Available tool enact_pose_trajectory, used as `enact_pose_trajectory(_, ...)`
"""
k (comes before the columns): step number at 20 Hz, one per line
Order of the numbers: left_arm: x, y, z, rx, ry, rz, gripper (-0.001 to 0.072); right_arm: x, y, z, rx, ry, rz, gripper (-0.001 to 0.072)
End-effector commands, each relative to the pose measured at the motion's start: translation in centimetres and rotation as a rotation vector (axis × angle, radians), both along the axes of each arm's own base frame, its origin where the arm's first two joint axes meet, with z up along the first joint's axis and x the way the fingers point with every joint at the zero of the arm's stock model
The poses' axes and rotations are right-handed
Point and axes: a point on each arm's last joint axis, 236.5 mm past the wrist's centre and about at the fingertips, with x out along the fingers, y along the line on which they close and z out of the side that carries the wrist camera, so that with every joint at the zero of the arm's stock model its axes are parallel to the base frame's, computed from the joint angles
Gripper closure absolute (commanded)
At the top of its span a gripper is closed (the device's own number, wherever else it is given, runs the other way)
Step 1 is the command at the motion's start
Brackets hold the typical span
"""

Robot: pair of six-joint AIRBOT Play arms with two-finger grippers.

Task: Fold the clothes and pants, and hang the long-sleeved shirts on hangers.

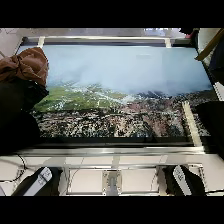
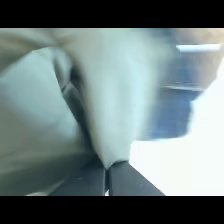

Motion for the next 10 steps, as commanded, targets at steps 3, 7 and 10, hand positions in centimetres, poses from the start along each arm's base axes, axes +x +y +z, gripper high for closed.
enact_pose_trajectory(3, -2.1, -24.2, 7.3, -0.226, -0.211, -0.656, 0.0677, -1.2, -3.4, 1.0, -0.2, 0.021, -0.075, 0.0077)
enact_pose_trajectory(7, -5.6, -34.8, 5.7, -0.27, -0.122, -0.986, 0.0677, -2.1, -4.9, -0.2, -0.249, 0.088, -0.113, 0.0077)
enact_pose_trajectory(10, -5.9, -37.7, 0.2, -0.225, 0.041, -1.043, 0.0677, -2.4, -4.9, -0.5, -0.246, 0.105, -0.109, 0.0078)
